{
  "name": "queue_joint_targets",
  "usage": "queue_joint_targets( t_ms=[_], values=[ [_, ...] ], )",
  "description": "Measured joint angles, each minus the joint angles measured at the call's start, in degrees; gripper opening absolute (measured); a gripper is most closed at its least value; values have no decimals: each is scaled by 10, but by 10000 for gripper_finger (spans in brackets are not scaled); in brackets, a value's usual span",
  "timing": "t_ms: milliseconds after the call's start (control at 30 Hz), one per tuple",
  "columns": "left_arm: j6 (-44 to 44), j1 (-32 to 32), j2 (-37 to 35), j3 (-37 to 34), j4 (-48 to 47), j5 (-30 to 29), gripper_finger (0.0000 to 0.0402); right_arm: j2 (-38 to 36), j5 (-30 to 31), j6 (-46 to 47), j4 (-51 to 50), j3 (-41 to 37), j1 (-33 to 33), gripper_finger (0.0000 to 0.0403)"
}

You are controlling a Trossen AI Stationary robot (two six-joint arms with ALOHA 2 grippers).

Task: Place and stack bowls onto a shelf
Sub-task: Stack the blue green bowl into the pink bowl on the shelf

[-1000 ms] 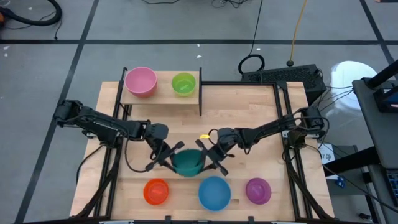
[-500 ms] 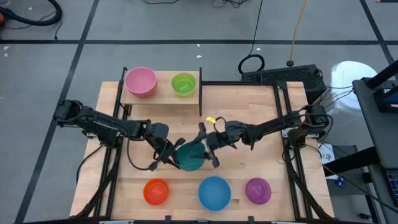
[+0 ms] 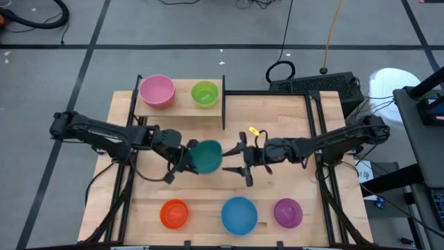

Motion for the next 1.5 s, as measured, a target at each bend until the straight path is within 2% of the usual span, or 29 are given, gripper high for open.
queue_joint_targets(
  t_ms=[200, 433, 533, 667, 867, 1100, 1333, 1500],
  values=[
    [-19, 0, -23, 103, -157, -114, 7, -8, 44, -3, 35, -50, 34, 207],
    [-46, 0, -22, 237, -327, -232, 16, -8, 61, 27, 189, -158, 62, 207],
    [-47, 7, -21, 280, -407, -295, 14, -8, 83, 35, 219, -186, 74, 207],
    [-42, 38, -25, 319, -479, -338, 8, -8, 136, 38, 221, -206, 88, 207],
    [-19, 120, -27, 350, -553, -400, 22, -8, 135, 46, 223, -212, 100, 207],
    [46, 238, -27, 352, -556, -411, 10, -8, 135, 46, 222, -212, 102, 207],
    [50, 349, -26, 352, -564, -410, 31, -8, 135, 62, 222, -212, 103, 207],
    [49, 406, -18, 352, -562, -374, 34, -8, 135, 62, 222, -212, 103, 207]
  ],
)
